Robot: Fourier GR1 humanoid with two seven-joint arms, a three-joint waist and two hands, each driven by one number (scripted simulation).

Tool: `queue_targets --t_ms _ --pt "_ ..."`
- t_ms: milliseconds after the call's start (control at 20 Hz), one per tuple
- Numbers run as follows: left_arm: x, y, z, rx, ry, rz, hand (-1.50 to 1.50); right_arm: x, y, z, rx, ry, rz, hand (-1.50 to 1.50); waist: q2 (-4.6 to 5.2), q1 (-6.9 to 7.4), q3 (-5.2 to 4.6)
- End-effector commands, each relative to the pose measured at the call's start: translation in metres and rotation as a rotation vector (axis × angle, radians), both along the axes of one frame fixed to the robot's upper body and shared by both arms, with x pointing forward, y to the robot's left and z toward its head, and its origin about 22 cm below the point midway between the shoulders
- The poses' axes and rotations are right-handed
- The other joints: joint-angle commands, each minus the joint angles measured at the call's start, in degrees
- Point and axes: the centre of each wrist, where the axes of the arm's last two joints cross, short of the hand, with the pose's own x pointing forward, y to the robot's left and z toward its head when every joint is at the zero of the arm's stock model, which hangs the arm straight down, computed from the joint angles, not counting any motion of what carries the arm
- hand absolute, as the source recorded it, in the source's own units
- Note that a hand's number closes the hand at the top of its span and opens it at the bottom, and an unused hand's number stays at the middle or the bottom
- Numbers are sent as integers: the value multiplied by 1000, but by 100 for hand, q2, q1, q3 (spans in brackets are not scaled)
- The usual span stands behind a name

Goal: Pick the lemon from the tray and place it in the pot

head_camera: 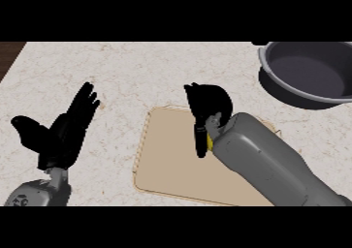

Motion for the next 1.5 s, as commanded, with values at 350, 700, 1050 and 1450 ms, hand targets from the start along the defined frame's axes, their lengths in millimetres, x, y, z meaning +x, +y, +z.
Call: queue_targets --t_ms 350,700,1050,1450 --pt "3 -21 -10 18 -13 1 0 15 -5 -39 -192 44 -128 -150 10 -16 1" --pt "-11 -7 -18 -9 0 3 0 19 16 -63 -267 89 -92 -150 11 43 0" --pt "8 -6 -13 -12 6 -3 0 30 -9 -74 -354 146 -122 -150 9 -10 0" --pt "5 4 18 5 4 -7 0 40 -22 -94 -336 159 -118 -150 10 28 3"
